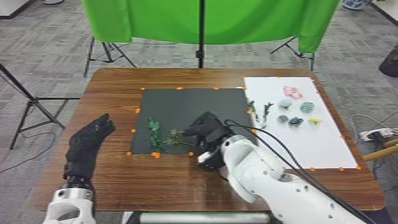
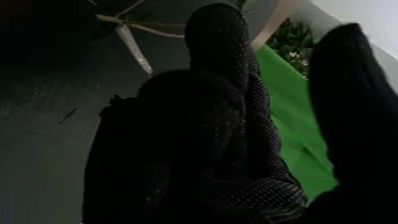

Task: Arrange flowers

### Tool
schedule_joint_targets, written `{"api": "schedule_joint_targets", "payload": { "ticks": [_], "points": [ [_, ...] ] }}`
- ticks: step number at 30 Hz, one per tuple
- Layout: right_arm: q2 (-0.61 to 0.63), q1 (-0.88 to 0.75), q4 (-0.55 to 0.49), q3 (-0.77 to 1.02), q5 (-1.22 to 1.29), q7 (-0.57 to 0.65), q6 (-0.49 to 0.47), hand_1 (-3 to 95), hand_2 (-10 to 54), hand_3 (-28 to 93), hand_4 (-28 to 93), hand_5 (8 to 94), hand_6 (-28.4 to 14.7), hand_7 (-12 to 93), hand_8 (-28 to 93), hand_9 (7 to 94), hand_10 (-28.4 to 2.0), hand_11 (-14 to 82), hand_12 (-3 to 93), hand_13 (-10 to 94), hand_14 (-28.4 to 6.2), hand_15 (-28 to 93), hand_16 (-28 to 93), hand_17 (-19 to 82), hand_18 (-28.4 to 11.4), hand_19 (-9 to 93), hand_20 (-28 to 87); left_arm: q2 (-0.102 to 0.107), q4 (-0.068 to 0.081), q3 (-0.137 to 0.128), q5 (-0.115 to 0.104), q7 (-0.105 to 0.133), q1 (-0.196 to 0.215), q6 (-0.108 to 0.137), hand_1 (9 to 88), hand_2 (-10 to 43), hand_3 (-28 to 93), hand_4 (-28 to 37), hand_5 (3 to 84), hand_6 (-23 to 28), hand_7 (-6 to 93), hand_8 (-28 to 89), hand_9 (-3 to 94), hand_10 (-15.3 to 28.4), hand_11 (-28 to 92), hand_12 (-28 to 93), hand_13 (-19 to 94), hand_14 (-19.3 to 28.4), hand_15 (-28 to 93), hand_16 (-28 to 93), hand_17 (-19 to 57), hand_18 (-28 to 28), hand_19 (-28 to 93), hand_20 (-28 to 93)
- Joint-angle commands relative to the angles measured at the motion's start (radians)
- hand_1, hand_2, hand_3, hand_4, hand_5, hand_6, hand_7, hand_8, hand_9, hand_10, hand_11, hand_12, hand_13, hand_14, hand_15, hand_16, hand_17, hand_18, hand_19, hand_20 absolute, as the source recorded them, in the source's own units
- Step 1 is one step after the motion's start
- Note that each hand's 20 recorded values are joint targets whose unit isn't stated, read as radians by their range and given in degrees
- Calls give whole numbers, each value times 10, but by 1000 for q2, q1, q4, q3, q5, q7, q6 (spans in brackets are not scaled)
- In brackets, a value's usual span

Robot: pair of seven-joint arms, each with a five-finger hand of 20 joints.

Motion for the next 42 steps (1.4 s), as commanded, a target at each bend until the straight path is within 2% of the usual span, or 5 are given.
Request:
{"api": "schedule_joint_targets", "payload": {
  "ticks": [1,9,17,27,42],
  "points": [
    [44,-58,-47,35,-138,-7,0,315,-11,595,-137,679,-21,128,-88,885,-125,362,257,937,-38,525,323,677,-106,932,479,-10,-1,-4,6,-7,16,-11,291,-52,643,-185,469,42,82,-55,420,127,146,129,319,162,198,22,54,117,61,198],
    [106,-118,-107,102,-186,33,-107,285,28,577,-132,702,-40,120,-77,886,-134,356,255,937,-42,524,320,677,-107,932,476,-10,-4,-7,6,-7,25,-10,292,-51,643,-184,469,42,81,-55,421,127,146,129,320,161,198,23,54,117,60,197],
    [90,-124,-111,79,-166,52,-190,286,39,558,-125,723,-44,122,-75,893,-137,351,256,937,-46,530,314,678,-108,932,476,-7,-3,-7,8,-14,15,-14,291,-51,643,-184,469,42,80,-54,421,127,145,129,320,162,198,22,54,117,60,197],
    [82,-130,-139,74,-127,57,-224,286,46,542,-117,744,-46,128,-71,899,-142,346,257,937,-47,533,307,681,-109,932,476,-8,-1,-6,7,-19,14,-13,290,-51,643,-184,469,42,81,-55,420,127,145,130,320,161,197,23,54,118,61,197],
    [51,-128,-130,72,-58,60,-210,288,52,534,-113,738,-45,120,-74,900,-147,339,259,937,-52,529,311,679,-111,932,476,-8,-2,-5,8,-16,16,-19,290,-51,643,-185,470,43,79,-54,420,128,145,130,320,162,198,22,54,118,60,196]
  ]
}}
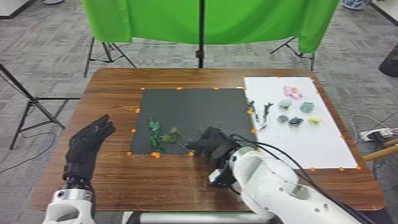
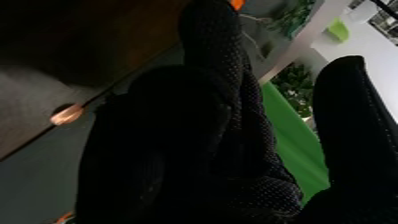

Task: Arrange flowers

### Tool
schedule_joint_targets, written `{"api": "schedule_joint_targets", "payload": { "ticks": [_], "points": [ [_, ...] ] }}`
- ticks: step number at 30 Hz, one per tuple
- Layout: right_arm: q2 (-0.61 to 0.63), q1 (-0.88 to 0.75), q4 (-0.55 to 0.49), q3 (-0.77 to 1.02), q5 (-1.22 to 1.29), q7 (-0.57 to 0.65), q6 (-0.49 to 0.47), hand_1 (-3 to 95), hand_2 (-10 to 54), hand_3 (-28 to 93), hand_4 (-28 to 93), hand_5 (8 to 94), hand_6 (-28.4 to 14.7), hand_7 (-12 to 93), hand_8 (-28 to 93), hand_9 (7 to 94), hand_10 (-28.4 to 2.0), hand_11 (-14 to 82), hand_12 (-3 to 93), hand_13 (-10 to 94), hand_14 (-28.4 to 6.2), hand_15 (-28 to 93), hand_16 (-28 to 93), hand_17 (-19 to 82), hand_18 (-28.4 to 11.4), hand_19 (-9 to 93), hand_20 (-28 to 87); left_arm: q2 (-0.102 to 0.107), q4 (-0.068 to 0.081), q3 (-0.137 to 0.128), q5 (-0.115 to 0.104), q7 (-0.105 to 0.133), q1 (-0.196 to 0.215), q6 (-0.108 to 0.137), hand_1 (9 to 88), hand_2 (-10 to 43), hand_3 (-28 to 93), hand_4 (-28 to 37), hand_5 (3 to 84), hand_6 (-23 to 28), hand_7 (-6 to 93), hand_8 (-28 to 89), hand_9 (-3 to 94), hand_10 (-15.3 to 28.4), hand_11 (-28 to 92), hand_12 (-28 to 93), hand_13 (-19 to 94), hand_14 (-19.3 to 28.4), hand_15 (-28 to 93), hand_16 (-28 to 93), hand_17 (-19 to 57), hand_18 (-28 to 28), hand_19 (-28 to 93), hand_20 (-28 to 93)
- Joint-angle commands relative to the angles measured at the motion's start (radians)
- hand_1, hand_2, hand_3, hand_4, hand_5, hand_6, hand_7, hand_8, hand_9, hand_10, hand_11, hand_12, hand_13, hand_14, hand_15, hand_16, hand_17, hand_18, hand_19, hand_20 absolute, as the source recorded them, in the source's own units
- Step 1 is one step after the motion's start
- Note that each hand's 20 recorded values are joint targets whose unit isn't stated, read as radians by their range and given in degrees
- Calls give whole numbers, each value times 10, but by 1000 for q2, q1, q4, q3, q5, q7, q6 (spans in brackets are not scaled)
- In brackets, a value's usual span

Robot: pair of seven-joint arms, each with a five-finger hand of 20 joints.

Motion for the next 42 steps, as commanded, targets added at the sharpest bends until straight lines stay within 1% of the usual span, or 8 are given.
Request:
{"api": "schedule_joint_targets", "payload": {
  "ticks": [1,9,12,15,19,24,32,42],
  "points": [
    [-18,-6,5,4,17,7,1,288,52,534,-112,737,-45,119,-74,900,-147,338,258,937,-52,529,311,679,-111,932,476,-7,1,2,7,-7,7,-13,291,-50,643,-185,470,43,79,-54,420,128,145,130,320,162,199,23,54,117,60,196],
    [26,-63,-67,143,23,-8,34,286,53,532,-109,743,-42,132,-67,896,-147,337,260,937,-53,525,313,676,-112,932,475,-12,-1,-2,3,-1,17,-7,291,-51,643,-184,468,42,80,-54,421,127,146,130,319,162,198,22,53,118,59,196],
    [61,-65,-83,200,-20,-28,96,293,34,544,-107,748,-44,149,-58,877,-151,329,260,926,-54,516,320,662,-113,932,472,-13,-2,-2,5,-1,17,-6,290,-51,643,-184,468,42,79,-54,420,127,145,129,319,162,199,22,53,118,59,196],
    [95,-21,-43,212,-170,-27,161,311,-6,570,-107,736,-44,157,-52,845,-157,299,264,905,-60,524,330,641,-121,932,481,-11,-2,0,5,-3,17,-6,291,-51,643,-185,469,42,80,-54,420,127,145,129,319,162,198,22,53,118,59,197],
    [133,57,46,206,-322,30,93,314,-53,605,-117,717,-47,146,-54,839,-147,314,274,898,-59,534,329,634,-122,932,488,-10,-2,2,6,-3,15,-6,291,-52,644,-185,469,43,80,-54,420,127,145,129,319,162,198,22,53,118,59,196],
    [150,101,147,199,-339,73,9,312,-88,594,-119,700,-62,112,-54,837,-147,326,274,896,-57,539,324,635,-116,932,485,-12,-2,6,7,-3,14,-4,291,-51,644,-185,469,43,80,-54,420,127,146,129,319,162,198,22,53,117,59,196],
    [139,148,233,164,-349,126,-148,291,-95,542,-139,704,-81,97,-49,839,-157,335,274,905,-52,533,316,658,-92,932,445,-11,-6,4,6,-4,18,1,291,-51,642,-184,469,42,80,-54,421,128,146,129,319,162,198,22,53,117,59,196],
    [118,209,316,42,-432,113,-169,276,-95,538,-147,739,-77,125,-39,855,-159,351,275,930,-44,515,317,688,-74,932,403,-10,-5,3,5,-3,21,-5,292,-51,641,-184,469,42,80,-54,421,127,146,130,319,162,199,22,53,117,59,196]
  ]
}}
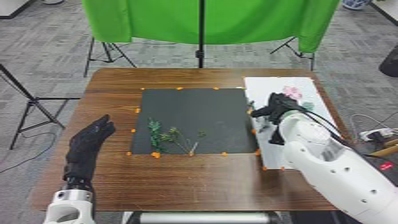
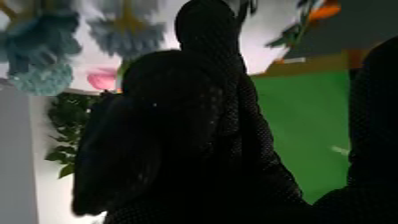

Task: Arrange flowers

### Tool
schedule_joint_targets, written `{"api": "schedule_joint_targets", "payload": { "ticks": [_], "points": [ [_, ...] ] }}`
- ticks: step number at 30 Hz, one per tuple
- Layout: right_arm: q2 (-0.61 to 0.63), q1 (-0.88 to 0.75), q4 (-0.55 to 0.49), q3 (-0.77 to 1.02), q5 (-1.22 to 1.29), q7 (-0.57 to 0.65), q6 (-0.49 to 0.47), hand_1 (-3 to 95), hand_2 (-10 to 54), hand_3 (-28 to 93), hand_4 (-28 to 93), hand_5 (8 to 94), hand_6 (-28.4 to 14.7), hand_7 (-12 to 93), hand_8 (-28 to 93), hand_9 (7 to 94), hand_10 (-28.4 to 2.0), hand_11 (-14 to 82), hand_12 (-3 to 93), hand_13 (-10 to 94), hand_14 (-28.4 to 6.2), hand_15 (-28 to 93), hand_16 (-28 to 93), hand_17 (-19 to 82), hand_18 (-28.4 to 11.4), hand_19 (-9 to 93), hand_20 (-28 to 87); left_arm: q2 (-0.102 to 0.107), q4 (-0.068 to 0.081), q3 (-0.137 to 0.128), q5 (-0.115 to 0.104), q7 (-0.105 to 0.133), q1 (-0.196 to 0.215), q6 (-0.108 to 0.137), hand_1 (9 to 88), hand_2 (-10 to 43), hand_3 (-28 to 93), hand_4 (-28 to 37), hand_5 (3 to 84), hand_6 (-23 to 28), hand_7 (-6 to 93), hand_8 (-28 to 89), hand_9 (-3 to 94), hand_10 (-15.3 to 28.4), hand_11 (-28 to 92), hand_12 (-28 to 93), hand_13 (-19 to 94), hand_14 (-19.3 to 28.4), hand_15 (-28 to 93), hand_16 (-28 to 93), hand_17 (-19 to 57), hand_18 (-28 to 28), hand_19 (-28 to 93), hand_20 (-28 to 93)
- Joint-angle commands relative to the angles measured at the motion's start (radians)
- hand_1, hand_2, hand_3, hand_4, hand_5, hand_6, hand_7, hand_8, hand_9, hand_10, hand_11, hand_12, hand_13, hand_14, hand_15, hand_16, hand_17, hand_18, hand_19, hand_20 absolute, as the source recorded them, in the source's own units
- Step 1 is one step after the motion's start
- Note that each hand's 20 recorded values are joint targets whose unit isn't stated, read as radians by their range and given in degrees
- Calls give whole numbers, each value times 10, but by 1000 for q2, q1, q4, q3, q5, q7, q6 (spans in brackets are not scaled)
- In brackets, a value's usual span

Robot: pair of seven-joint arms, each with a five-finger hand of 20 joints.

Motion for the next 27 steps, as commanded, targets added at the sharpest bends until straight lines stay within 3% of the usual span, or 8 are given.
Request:
{"api": "schedule_joint_targets", "payload": {
  "ticks": [1,9,14,20,24,27],
  "points": [
    [-19,50,67,-107,-107,-18,-23,280,-95,540,-145,742,-75,131,-38,857,-158,352,275,931,-44,515,318,688,-73,932,402,-6,-1,2,3,-5,17,-2,292,-50,641,-184,469,42,80,-54,421,127,146,129,319,162,199,22,53,117,59,196],
    [-55,74,140,-205,-182,-13,-38,408,-95,556,-110,784,-49,218,-36,876,-140,380,275,937,-35,545,309,703,-70,932,430,-4,0,2,4,-7,12,-11,292,-51,642,-186,470,43,80,-54,420,127,146,129,319,162,200,22,53,117,59,197],
    [-59,44,142,-161,-112,-7,27,564,-95,515,-39,810,-35,214,251,893,-132,394,270,937,-28,582,284,716,-74,932,466,-2,-2,-1,1,-7,19,-9,292,-51,642,-186,468,42,80,-54,420,127,146,129,319,162,199,21,53,117,59,196],
    [-34,12,94,-98,-84,-29,148,567,-95,559,-23,811,-27,238,273,898,-120,416,274,937,-24,606,280,723,-81,932,500,-3,-3,0,1,-9,23,-12,292,-50,640,-185,469,42,80,-54,421,127,145,129,319,162,198,22,53,117,59,196],
    [-18,-21,0,-29,-75,-46,235,564,-95,572,-13,813,-26,254,272,899,-117,431,273,937,-22,624,276,728,-84,932,532,-2,-1,1,3,-12,20,-15,292,-50,640,-185,469,42,79,-55,420,127,145,129,319,162,197,23,53,117,59,196],
    [-8,-42,-79,3,-46,-59,247,563,-95,574,-8,816,-27,261,270,904,-116,436,271,937,-21,632,274,730,-85,932,542,-1,0,1,4,-15,18,-16,291,-50,641,-183,469,42,80,-54,420,127,145,130,320,162,198,22,52,117,59,196]
  ]
}}
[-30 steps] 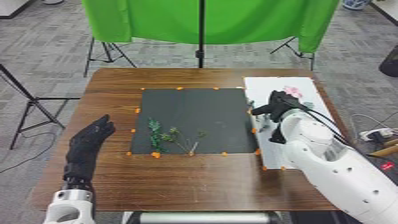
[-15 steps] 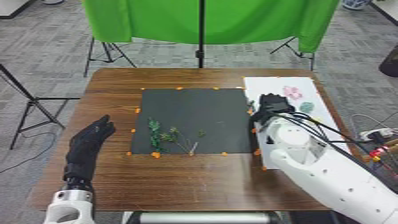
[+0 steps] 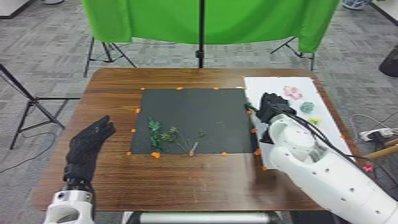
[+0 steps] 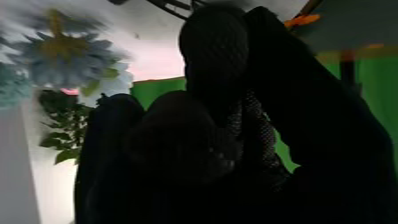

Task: Arrange flowers

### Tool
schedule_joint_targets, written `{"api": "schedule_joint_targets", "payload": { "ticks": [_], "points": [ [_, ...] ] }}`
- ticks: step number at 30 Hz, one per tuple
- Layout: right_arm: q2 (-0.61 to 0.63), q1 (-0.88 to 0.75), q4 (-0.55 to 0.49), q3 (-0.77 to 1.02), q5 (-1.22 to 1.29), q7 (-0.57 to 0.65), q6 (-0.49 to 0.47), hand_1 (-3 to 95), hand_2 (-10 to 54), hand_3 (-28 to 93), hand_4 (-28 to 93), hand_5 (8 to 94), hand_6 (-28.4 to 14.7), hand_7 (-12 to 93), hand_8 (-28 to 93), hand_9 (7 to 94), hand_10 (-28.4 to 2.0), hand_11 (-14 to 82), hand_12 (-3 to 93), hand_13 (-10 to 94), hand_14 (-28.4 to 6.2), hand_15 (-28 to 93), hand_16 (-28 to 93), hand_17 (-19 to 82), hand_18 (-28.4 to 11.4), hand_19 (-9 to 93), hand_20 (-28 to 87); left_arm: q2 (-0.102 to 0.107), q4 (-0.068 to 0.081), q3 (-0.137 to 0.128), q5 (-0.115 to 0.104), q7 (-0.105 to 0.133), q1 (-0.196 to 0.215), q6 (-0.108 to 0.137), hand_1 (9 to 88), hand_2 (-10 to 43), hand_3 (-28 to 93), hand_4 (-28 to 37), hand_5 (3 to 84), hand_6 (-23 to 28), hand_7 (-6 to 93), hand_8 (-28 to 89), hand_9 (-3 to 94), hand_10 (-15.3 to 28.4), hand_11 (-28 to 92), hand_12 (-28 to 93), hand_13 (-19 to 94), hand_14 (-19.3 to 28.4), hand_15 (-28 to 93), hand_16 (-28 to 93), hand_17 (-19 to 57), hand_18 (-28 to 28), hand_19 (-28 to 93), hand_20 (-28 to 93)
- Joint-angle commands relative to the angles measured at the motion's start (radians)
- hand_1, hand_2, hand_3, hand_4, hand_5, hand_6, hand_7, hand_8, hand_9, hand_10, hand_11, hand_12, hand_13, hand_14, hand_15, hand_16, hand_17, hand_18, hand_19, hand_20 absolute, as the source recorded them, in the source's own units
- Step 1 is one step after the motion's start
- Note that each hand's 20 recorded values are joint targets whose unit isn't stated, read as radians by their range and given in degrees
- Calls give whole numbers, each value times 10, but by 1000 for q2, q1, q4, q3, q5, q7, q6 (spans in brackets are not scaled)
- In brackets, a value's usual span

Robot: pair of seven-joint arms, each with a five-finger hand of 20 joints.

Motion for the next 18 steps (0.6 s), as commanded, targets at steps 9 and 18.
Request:
{"api": "schedule_joint_targets", "payload": {
  "ticks": [9,18],
  "points": [
    [-7,-140,-273,82,99,-29,-44,561,-95,575,6,819,-28,269,262,907,-115,437,269,937,-21,641,265,733,-86,932,555,-1,4,4,7,-18,5,-23,291,-50,640,-186,469,42,79,-54,420,127,145,130,319,162,197,22,52,117,58,196],
    [-51,-176,-267,61,124,-1,-111,561,-95,570,9,819,-28,271,260,908,-115,435,267,937,-20,641,263,736,-82,932,552,-5,1,1,6,-17,12,-23,289,-51,642,-184,468,42,79,-54,419,126,144,130,317,162,197,23,50,118,58,196]
  ]
}}
